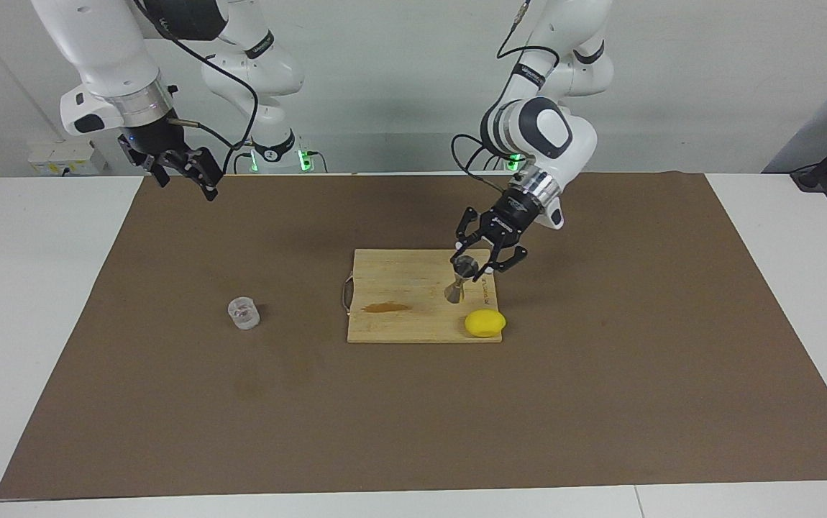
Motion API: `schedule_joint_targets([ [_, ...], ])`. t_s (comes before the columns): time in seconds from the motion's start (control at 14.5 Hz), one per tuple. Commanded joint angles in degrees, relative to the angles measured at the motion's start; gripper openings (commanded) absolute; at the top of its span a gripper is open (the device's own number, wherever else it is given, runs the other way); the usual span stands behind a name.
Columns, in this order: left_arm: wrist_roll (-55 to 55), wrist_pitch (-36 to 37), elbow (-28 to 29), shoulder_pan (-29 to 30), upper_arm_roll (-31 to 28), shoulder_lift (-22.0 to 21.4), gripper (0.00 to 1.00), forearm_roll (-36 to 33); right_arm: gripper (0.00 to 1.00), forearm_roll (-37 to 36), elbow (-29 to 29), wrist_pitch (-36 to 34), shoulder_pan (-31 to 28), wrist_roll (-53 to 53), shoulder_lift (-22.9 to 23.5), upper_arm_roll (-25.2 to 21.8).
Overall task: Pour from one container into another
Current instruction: 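Carry the steel cup onto the board while the right gripper reaches the glass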
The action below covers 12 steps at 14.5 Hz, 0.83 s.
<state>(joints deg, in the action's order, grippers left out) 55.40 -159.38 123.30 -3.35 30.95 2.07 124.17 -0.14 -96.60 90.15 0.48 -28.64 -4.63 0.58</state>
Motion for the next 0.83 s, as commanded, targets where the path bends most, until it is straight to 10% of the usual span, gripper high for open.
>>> schedule_joint_targets([
  [0.0, 0.14, -1.9, -2.01, -3.33, -0.81, 2.23, 0.0, 1.6, 1.0, 4.33, -1.48, 1.6, -1.35, -11.92, -0.21, -0.05],
  [0.76, -0.56, 0.63, -5.09, -5.71, -0.98, 6.02, 0.0, 1.08, 1.0, 24.54, -1.13, 1.08, -11.54, -35.87, 10.06, -0.05],
])
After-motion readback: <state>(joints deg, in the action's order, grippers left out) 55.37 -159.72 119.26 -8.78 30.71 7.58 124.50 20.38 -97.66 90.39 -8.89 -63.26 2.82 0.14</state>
